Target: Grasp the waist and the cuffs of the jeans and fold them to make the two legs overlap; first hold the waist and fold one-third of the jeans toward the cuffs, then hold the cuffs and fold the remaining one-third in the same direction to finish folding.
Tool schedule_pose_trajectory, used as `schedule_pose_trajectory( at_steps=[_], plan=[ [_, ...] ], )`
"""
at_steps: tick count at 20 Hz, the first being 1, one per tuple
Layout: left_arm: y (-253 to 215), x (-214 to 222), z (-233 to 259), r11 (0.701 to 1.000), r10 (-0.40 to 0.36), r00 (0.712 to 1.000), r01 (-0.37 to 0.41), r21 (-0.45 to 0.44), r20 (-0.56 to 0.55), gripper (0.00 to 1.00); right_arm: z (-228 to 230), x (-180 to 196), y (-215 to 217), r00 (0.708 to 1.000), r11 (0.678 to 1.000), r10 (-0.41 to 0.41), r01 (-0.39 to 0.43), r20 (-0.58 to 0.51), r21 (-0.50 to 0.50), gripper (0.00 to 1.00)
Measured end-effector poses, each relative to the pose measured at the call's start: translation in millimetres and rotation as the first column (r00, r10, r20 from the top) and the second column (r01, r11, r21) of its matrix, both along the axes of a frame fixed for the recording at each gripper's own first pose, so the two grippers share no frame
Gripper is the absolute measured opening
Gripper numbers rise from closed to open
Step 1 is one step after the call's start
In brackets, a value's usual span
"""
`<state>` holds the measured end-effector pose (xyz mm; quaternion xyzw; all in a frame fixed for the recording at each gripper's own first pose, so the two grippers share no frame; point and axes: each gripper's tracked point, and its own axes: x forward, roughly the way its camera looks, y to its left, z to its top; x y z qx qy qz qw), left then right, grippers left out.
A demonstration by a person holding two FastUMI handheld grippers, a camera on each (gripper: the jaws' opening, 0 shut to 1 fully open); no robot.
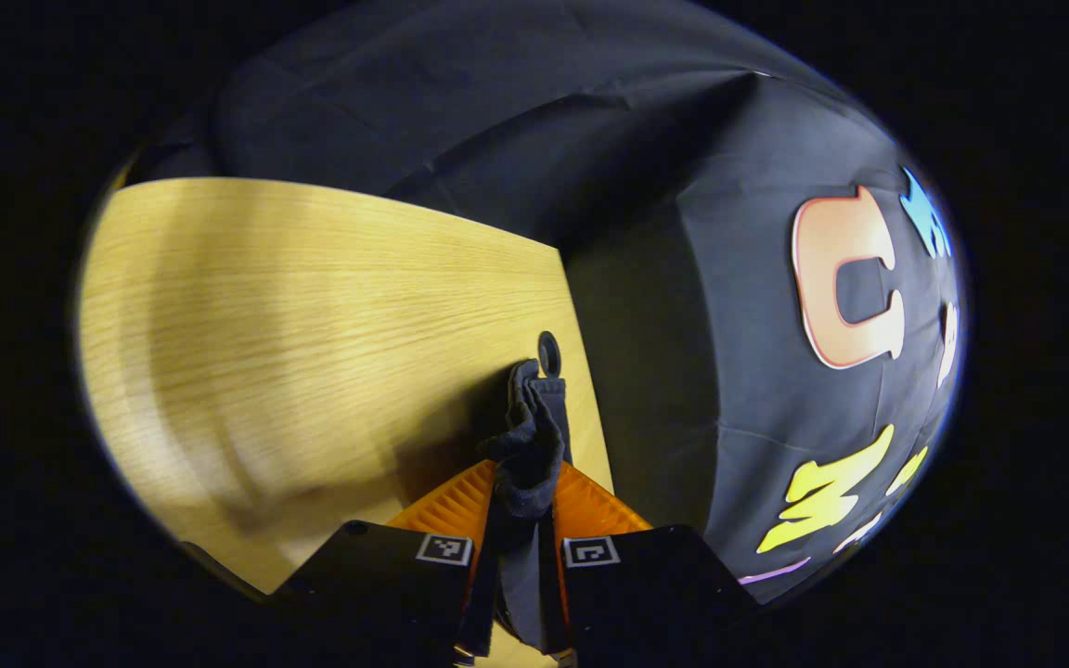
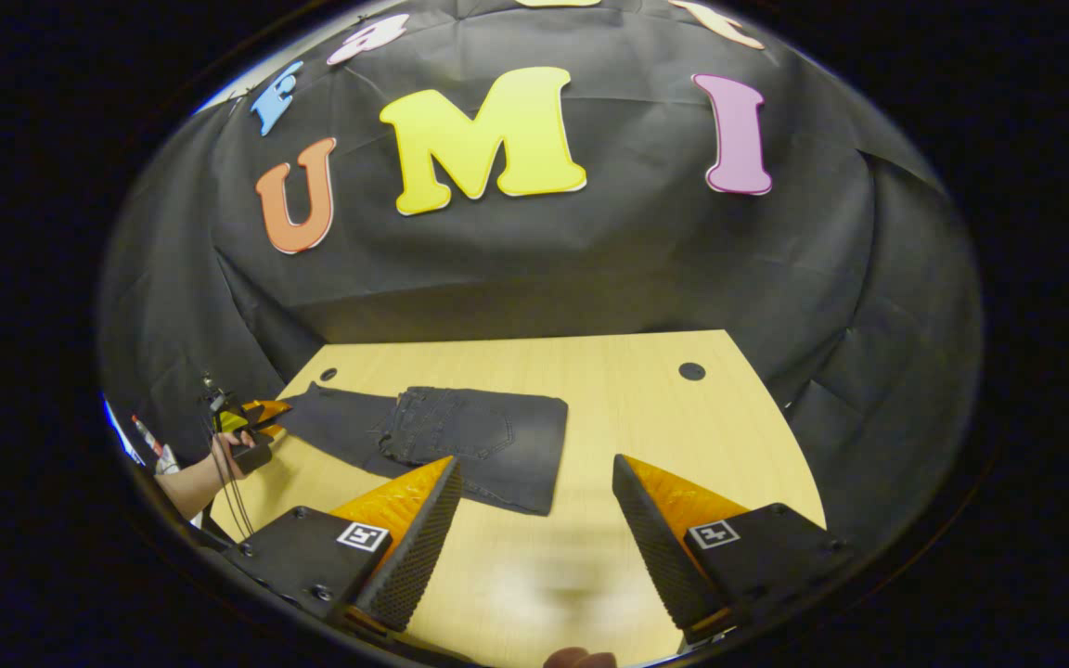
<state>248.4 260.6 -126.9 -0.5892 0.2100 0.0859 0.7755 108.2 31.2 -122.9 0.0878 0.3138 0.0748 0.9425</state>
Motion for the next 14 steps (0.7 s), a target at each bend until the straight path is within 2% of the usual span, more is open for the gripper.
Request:
schedule_pose_trajectory(
  at_steps=[4,6,8,12,14],
  plan=[
    [-24.6,4.3,48.7,0.989,-0.088,0.995,0.083,0.124,0.041,0.14,10.6,-10.7,1.2,0.999,1.0,0.02,-0.02,0.038,-0.005,1.0],
    [-49.8,5.8,88.8,0.982,-0.138,0.986,0.124,0.142,0.095,0.12,16.0,-18.0,3.2,0.998,0.999,0.034,-0.034,0.056,0.001,0.98],
    [-87.3,6.9,125.9,0.965,-0.199,0.969,0.167,0.201,0.149,0.11,19.1,-26.5,3.9,0.997,0.999,0.047,-0.047,0.065,0.007,1.0],
    [-177.6,0.5,188.5,0.89,-0.362,0.903,0.262,0.372,0.231,0.11,30.4,-41.5,-9.9,0.994,0.999,0.043,-0.042,0.097,-0.015,0.98],
    [-226.8,-0.3,200.3,0.833,-0.447,0.865,0.308,0.46,0.23,0.11,34.3,-50.1,-25.5,0.994,0.998,0.027,-0.022,0.107,-0.051,1.0]
  ],
)
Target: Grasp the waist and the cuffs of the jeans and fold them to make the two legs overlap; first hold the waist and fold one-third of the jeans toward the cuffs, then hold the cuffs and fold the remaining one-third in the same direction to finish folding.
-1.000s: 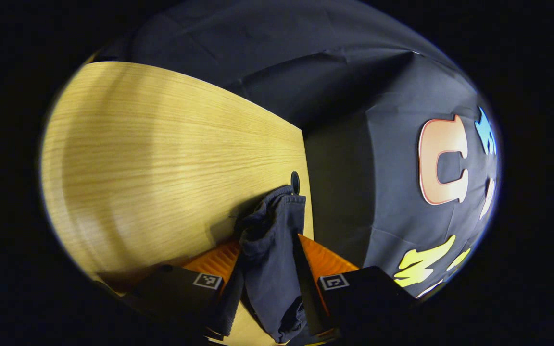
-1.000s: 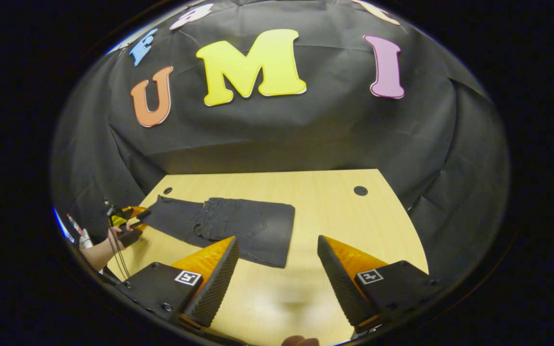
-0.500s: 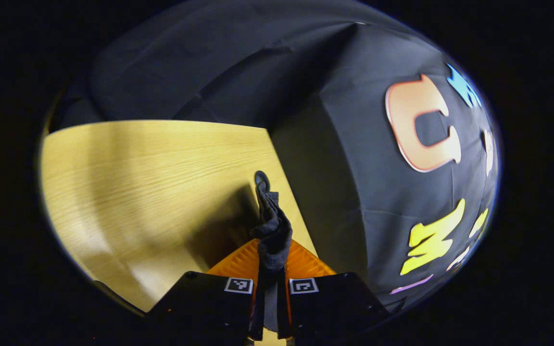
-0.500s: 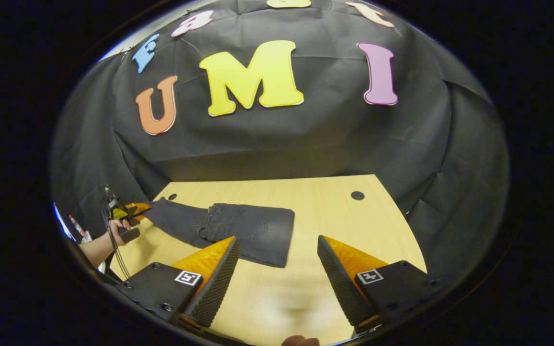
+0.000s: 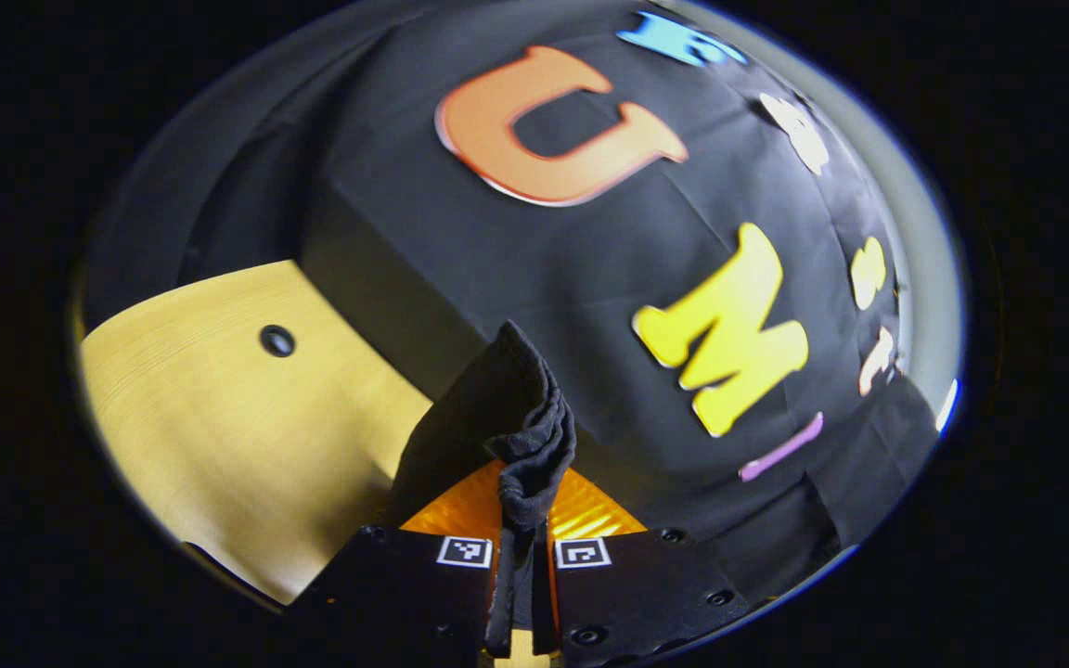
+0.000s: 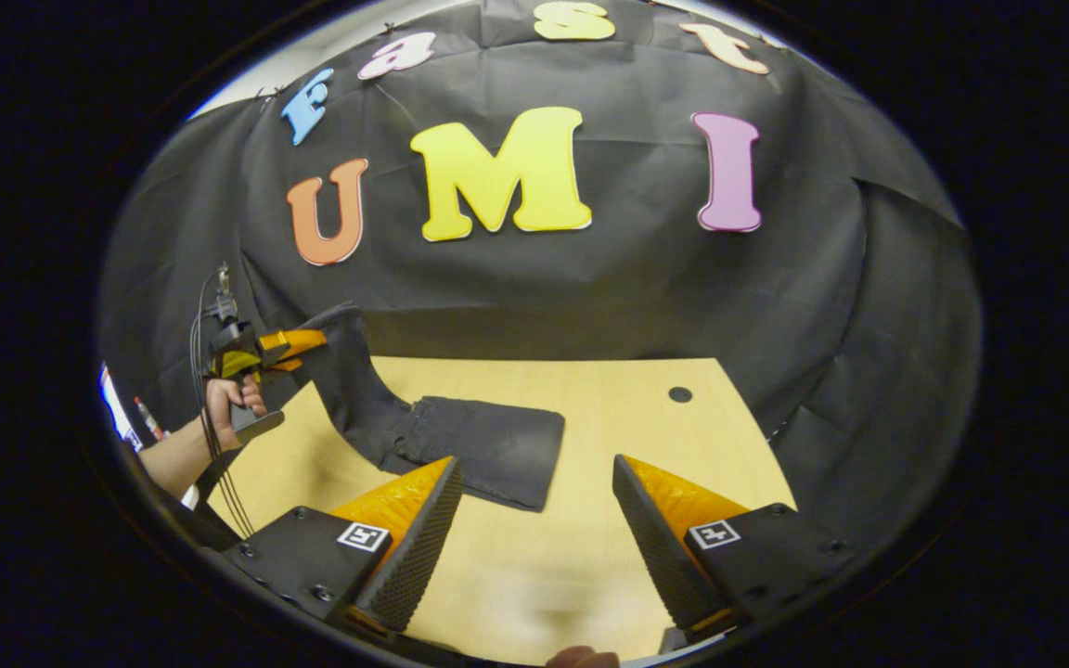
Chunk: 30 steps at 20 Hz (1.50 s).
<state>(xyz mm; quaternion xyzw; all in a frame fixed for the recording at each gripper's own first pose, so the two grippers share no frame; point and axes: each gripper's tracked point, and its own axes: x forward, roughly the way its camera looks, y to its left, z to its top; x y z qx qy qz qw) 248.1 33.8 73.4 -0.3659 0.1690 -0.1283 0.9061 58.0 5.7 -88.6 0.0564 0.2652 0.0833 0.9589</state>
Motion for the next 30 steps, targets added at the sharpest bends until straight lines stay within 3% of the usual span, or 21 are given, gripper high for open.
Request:
schedule_pose_trajectory(
  at_steps=[3,8,16,17,18,19,23,25,28,30],
  plan=[
    [-66.6,-10.8,-0.6,0.988,-0.111,0.993,0.107,0.115,0.028,0.11,4.2,-20.4,-29.2,0.999,0.998,-0.046,0.046,0.013,-0.041,0.98],
    [-149.0,-20.1,-34.1,0.944,-0.211,0.977,0.195,0.268,0.034,0.11,-4.4,-42.4,-62.0,0.991,0.99,-0.13,0.129,-0.019,-0.06,1.0],
    [-244.9,-21.1,-143.7,0.861,-0.282,0.946,0.322,0.394,-0.157,0.17,-15.8,-43.4,-75.2,0.984,0.986,-0.165,0.162,-0.067,-0.046,1.0],
    [-250.6,-19.1,-148.6,0.858,-0.278,0.945,0.325,0.399,-0.172,0.32,-15.9,-41.2,-75.0,0.984,0.986,-0.162,0.16,-0.068,-0.044,1.0],
    [-253.8,-20.1,-150.9,0.859,-0.272,0.944,0.325,0.396,-0.185,0.19,-17.2,-39.9,-75.5,0.985,0.987,-0.16,0.158,-0.071,-0.039,1.0],
    [-257.2,-19.0,-156.6,0.86,-0.264,0.945,0.322,0.396,-0.194,0.22,-17.2,-37.9,-74.6,0.985,0.988,-0.155,0.154,-0.069,-0.03,1.0],
    [-256.0,-23.0,-164.4,0.848,-0.242,0.95,0.305,0.433,-0.196,0.45,-20.7,-30.0,-69.4,0.988,0.991,-0.137,0.137,-0.07,-0.013,0.98],
    [-265.6,-28.1,-161.0,0.839,-0.254,0.949,0.312,0.446,-0.186,0.66,-23.7,-26.3,-67.3,0.989,0.992,-0.129,0.129,-0.076,-0.009,0.98],
    [-271.7,-29.9,-159.0,0.801,-0.254,0.953,0.304,0.517,-0.166,1.0,-23.5,-24.9,-71.9,0.989,0.992,-0.129,0.129,-0.07,-0.007,0.99],
    [-273.8,-34.8,-153.1,0.801,-0.259,0.953,0.303,0.516,-0.159,1.0,-21.8,-22.7,-75.4,0.989,0.991,-0.134,0.135,-0.064,0.004,0.98]
  ],
)
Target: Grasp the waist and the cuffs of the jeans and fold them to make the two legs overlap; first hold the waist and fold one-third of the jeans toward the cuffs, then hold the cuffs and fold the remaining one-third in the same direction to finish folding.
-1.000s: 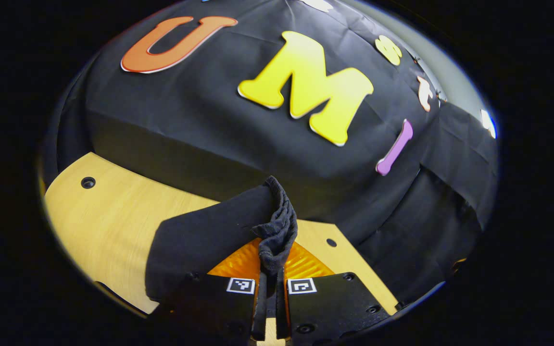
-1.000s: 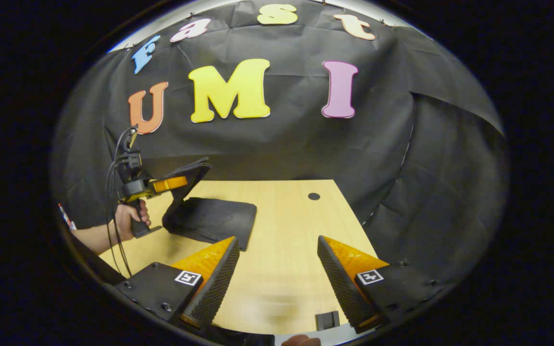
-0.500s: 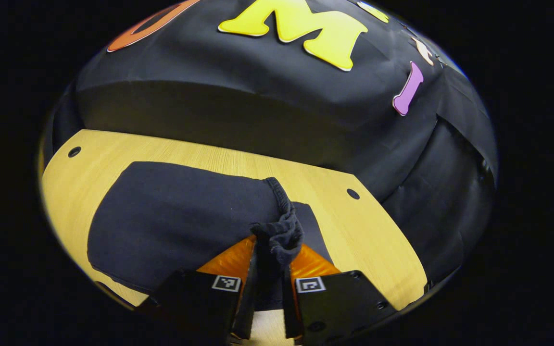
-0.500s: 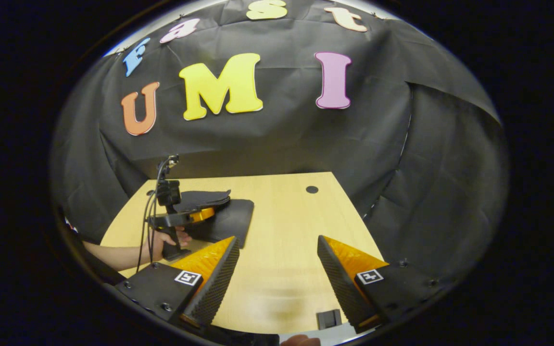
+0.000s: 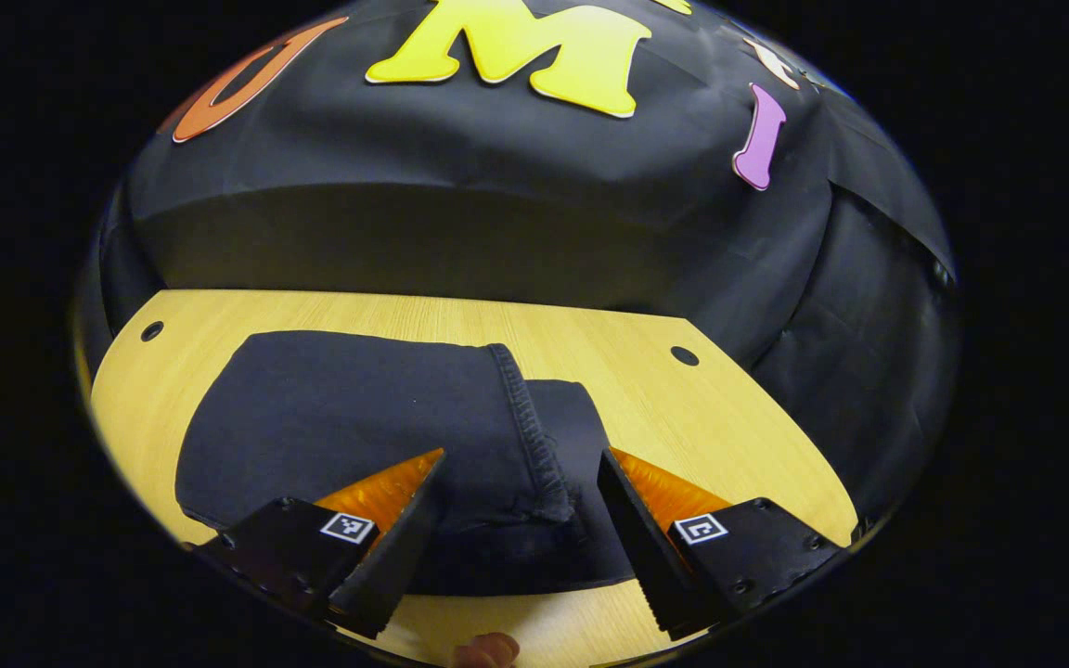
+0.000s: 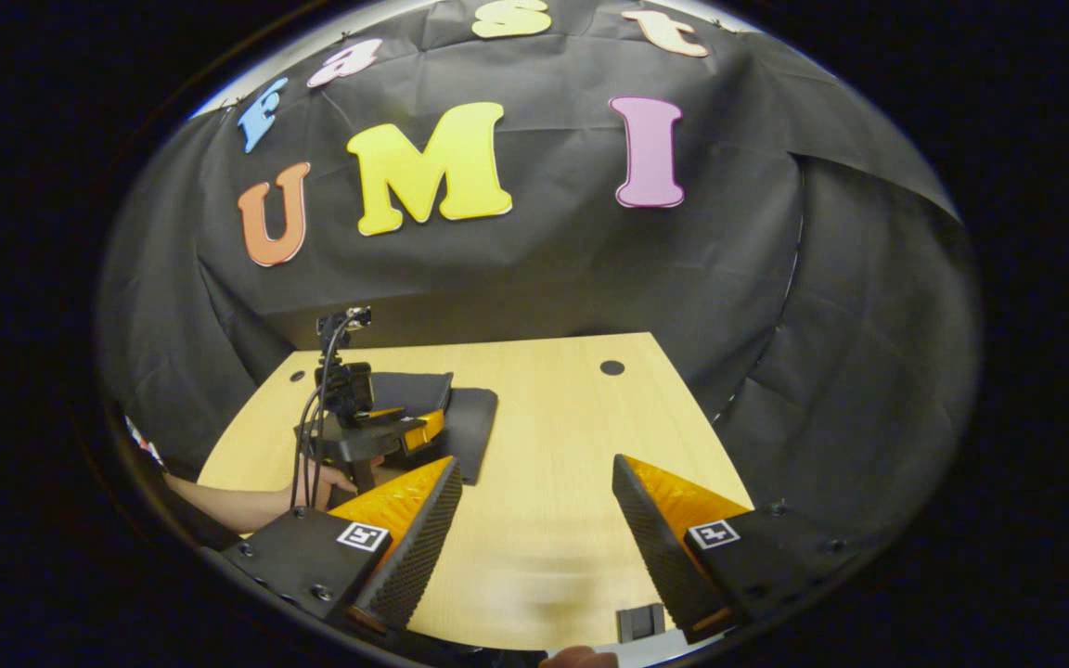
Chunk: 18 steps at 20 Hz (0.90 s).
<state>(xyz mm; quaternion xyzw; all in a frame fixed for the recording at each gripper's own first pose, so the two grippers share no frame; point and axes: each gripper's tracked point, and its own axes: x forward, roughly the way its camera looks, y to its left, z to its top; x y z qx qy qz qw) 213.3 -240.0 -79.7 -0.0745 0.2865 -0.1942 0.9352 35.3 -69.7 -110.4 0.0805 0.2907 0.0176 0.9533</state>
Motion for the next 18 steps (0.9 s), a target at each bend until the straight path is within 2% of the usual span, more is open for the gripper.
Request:
schedule_pose_trajectory(
  at_steps=[1,3,6,7,8,11,12,15,16,17,18],
  plan=[
    [1.3,-2.1,7.1,1.0,0.004,1.0,-0.004,0.002,0.012,1.0,1.9,1.1,-1.4,1.0,1.0,-0.005,0.004,0.007,0.007,1.0],
    [3.9,-6.1,32.7,1.0,0.007,0.998,-0.007,-0.001,0.058,1.0,7.8,6.2,-1.4,0.999,1.0,-0.013,0.012,0.032,0.024,0.98],
    [21.4,-7.6,95.1,0.999,0.04,0.984,-0.037,-0.02,0.173,1.0,26.0,23.5,3.4,0.995,0.999,-0.03,0.026,0.099,0.046,1.0],
    [33.2,-7.2,121.7,0.998,0.069,0.974,-0.064,-0.027,0.217,1.0,35.1,31.0,6.4,0.991,0.998,-0.035,0.029,0.131,0.054,0.98],
    [46.1,-9.9,149.5,0.996,0.092,0.963,-0.087,-0.031,0.255,1.0,43.1,40.8,10.2,0.986,0.998,-0.039,0.03,0.162,0.058,1.0],
    [94.0,-22.5,227.3,0.985,0.171,0.918,-0.161,-0.058,0.358,0.99,70.0,61.4,32.9,0.969,0.999,-0.008,-0.004,0.247,0.047,0.98],
    [105.3,-28.2,249.2,0.982,0.191,0.902,-0.182,-0.06,0.387,0.98,80.8,67.6,41.0,0.96,0.999,-0.001,-0.011,0.28,0.04,1.0],
    [145.7,-55.0,294.8,0.964,0.26,0.862,-0.259,-0.063,0.435,0.98,103.8,85.9,60.8,0.934,0.999,-0.025,0.013,0.357,0.034,1.0],
    [159.1,-61.0,310.6,0.958,0.277,0.848,-0.281,-0.06,0.452,0.93,108.9,90.5,65.7,0.925,0.999,-0.043,0.034,0.376,0.031,0.98],
    [167.4,-66.9,320.8,0.955,0.284,0.835,-0.292,-0.057,0.472,0.98,114.2,91.9,68.8,0.915,0.998,-0.06,0.053,0.399,0.029,0.98],
    [170.4,-72.4,325.8,0.953,0.286,0.824,-0.298,-0.055,0.49,0.98,120.0,93.9,74.4,0.903,0.997,-0.079,0.071,0.423,0.034,0.98]
  ],
)
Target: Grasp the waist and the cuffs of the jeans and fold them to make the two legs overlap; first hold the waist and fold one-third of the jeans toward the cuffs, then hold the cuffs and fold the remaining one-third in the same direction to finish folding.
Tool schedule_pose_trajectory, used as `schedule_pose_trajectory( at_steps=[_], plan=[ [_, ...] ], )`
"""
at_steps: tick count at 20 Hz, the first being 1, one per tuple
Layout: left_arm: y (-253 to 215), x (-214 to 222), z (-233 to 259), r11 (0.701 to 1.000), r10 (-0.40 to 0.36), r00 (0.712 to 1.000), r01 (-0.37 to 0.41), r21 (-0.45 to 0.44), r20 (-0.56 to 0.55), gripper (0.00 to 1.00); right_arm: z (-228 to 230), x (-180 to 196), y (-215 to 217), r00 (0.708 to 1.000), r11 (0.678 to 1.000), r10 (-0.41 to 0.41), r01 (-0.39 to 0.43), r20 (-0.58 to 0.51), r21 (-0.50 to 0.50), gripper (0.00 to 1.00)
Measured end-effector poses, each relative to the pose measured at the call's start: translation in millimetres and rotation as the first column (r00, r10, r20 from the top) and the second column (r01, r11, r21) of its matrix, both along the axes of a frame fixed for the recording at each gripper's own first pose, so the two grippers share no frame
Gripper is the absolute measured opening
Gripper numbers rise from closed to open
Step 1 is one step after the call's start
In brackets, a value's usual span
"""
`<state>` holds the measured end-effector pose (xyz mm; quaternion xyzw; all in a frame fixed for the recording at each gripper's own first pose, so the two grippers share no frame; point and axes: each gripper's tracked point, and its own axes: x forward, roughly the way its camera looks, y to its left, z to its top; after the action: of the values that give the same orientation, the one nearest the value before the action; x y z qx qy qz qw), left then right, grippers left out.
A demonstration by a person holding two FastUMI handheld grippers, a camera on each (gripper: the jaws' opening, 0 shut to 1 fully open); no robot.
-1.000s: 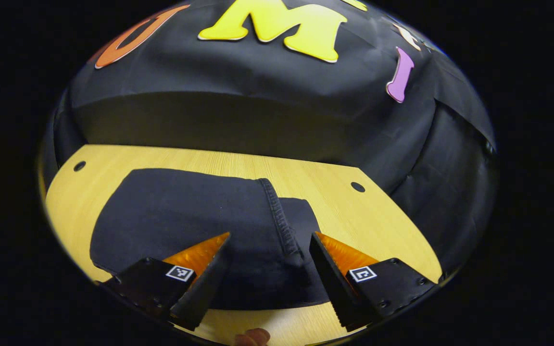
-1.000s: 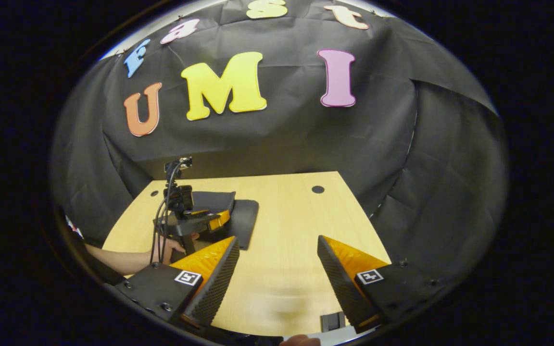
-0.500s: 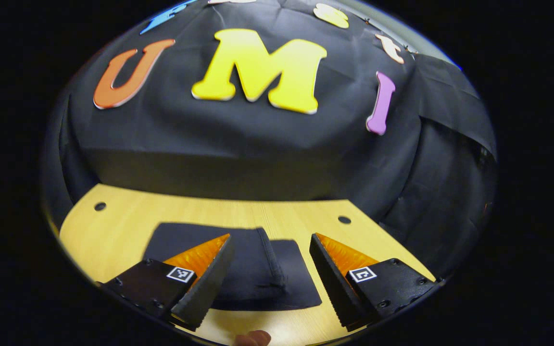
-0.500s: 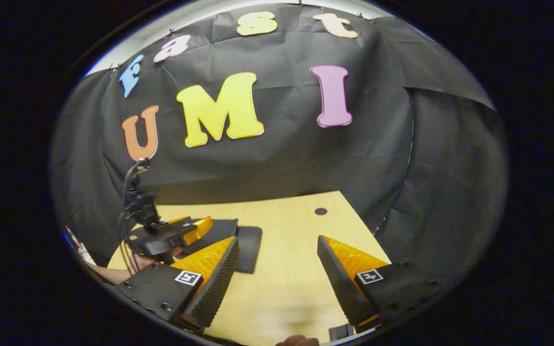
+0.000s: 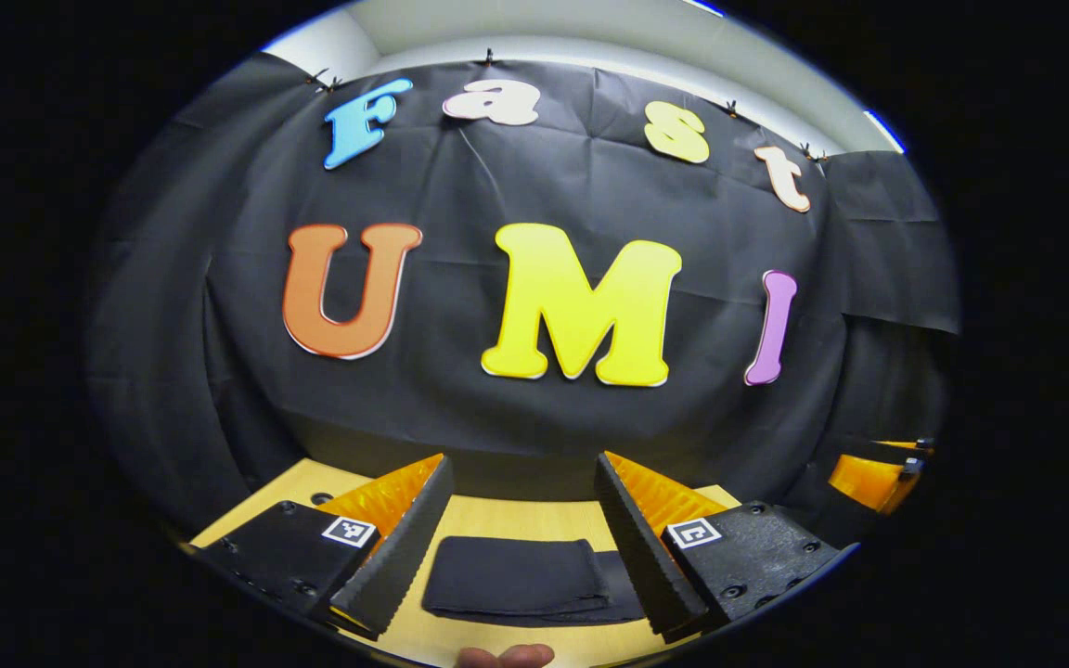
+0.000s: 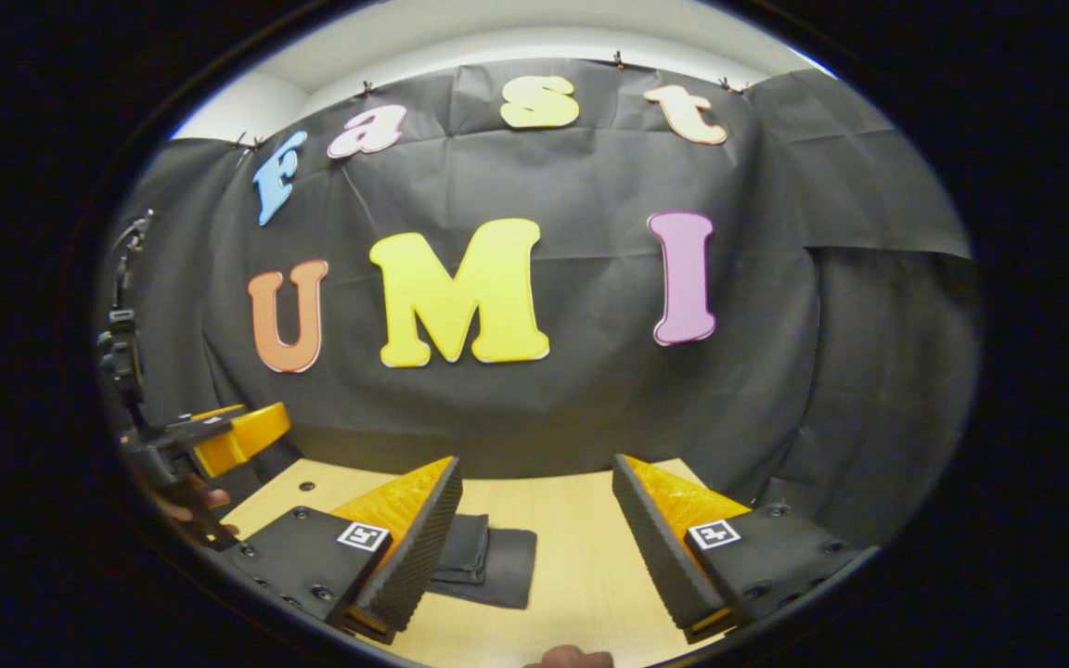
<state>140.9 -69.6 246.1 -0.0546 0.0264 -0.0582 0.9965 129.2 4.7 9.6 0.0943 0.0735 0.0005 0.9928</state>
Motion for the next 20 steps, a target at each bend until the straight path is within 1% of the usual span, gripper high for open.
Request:
schedule_pose_trajectory(
  at_steps=[3,4,5,6,7,8,9,10,11,12,14,17,20],
  plan=[
    [5.4,-22.6,4.3,1.0,0.014,1.0,-0.014,0.002,0.021,0.98,7.9,-0.7,22.9,0.998,1.0,-0.003,0.002,0.063,0.012,0.98],
    [9.6,-32.0,5.6,1.0,0.024,0.999,-0.025,0.001,0.028,1.0,9.1,-1.6,27.4,0.997,1.0,-0.004,0.004,0.082,0.001,0.98],
    [13.3,-39.1,4.6,0.999,0.041,0.999,-0.041,0.001,0.033,0.98,10.2,-4.2,32.0,0.996,1.0,-0.007,0.008,0.094,-0.01,0.98],
    [15.1,-42.9,2.2,0.999,0.05,0.998,-0.05,0.002,0.028,1.0,11.4,-5.9,38.3,0.995,1.0,-0.006,0.008,0.104,-0.017,0.98],
    [15.6,-47.5,0.6,0.998,0.058,0.998,-0.058,0.005,0.024,0.98,13.9,-9.0,46.0,0.993,1.0,0.006,-0.002,0.117,-0.028,0.98],
    [18.9,-50.6,0.3,0.997,0.072,0.997,-0.072,0.019,0.023,0.98,16.6,-10.9,52.1,0.992,0.999,0.016,-0.01,0.129,-0.042,0.98],
    [23.6,-52.1,-2.2,0.996,0.087,0.996,-0.087,0.036,0.022,0.98,18.8,-12.8,54.9,0.99,0.998,0.017,-0.009,0.139,-0.059,1.0],
    [26.7,-53.4,-3.1,0.994,0.093,0.995,-0.094,0.05,0.02,0.98,20.5,-13.7,57.5,0.989,0.997,0.021,-0.01,0.149,-0.074,0.98],
    [28.7,-54.3,-3.8,0.994,0.097,0.995,-0.098,0.054,0.017,0.98,22.3,-14.7,61.2,0.988,0.997,0.025,-0.013,0.152,-0.079,1.0],
    [30.9,-55.6,-1.5,0.993,0.098,0.995,-0.1,0.056,0.026,0.98,22.5,-14.9,67.0,0.988,0.997,0.035,-0.023,0.154,-0.075,0.98],
    [31.9,-55.5,1.4,0.994,0.091,0.995,-0.093,0.055,0.038,0.98,21.7,-15.9,70.5,0.987,0.997,0.042,-0.03,0.153,-0.076,0.98],
    [31.6,-53.6,1.0,0.995,0.076,0.996,-0.079,0.059,0.044,0.98,25.8,-17.5,68.1,0.985,0.998,0.026,-0.015,0.169,-0.065,0.98],
    [33.5,-51.6,1.5,0.993,0.077,0.996,-0.081,0.081,0.051,0.98,20.5,-14.7,67.1,0.987,0.997,0.019,-0.007,0.158,-0.072,0.98]
  ],
)
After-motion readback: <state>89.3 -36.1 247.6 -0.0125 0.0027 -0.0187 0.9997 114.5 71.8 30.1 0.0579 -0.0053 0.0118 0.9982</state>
